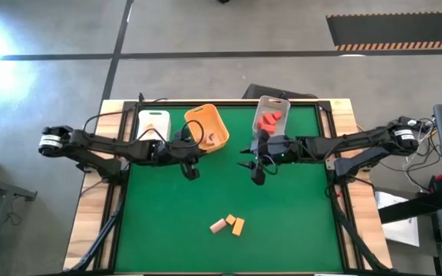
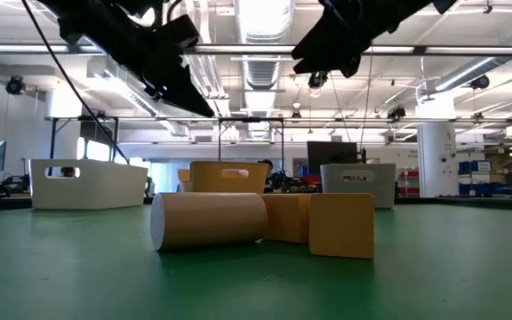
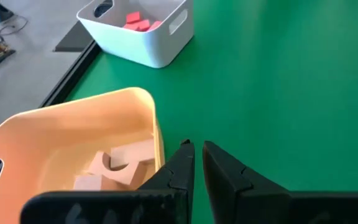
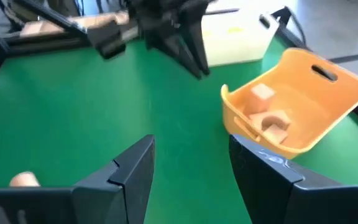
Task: Sort & place blocks by color
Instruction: Put the brown block into the yellow bin
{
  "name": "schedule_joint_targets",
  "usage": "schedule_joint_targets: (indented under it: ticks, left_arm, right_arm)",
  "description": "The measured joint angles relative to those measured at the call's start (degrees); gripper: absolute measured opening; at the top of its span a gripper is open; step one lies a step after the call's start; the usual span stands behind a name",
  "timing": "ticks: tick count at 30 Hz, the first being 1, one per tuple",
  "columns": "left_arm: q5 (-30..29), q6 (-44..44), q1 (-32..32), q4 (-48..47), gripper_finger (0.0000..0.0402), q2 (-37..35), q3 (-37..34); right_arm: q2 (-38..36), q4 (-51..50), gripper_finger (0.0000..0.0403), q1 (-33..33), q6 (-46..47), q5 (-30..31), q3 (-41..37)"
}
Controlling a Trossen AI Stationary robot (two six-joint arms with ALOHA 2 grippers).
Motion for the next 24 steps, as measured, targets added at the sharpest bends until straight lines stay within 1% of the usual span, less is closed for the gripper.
schedule_joint_targets:
  ticks: [8,16,19,24]
  left_arm:
    - [0.09,0.0,-1.5,0.09,0.0015,-0.07,-0.02]
    - [0.11,-0.02,-2.99,0.23,0.0015,-0.05,-0.02]
    - [0.19,-1.53,-3.97,0.2,0.0015,-0.05,0.4]
    - [3.3,-4.45,-7.09,0.35,0.0015,-0.29,0.72]
  right_arm:
    - [2.68,0.86,0.0194,1.76,2.71,0.0,-0.03]
    - [3.56,0.91,0.0194,3.66,4.24,-0.02,-0.03]
    - [4.26,0.77,0.0194,5.88,5.78,-0.09,-0.01]
    - [7.4,0.46,0.0194,11.27,9.44,-0.25,0.76]
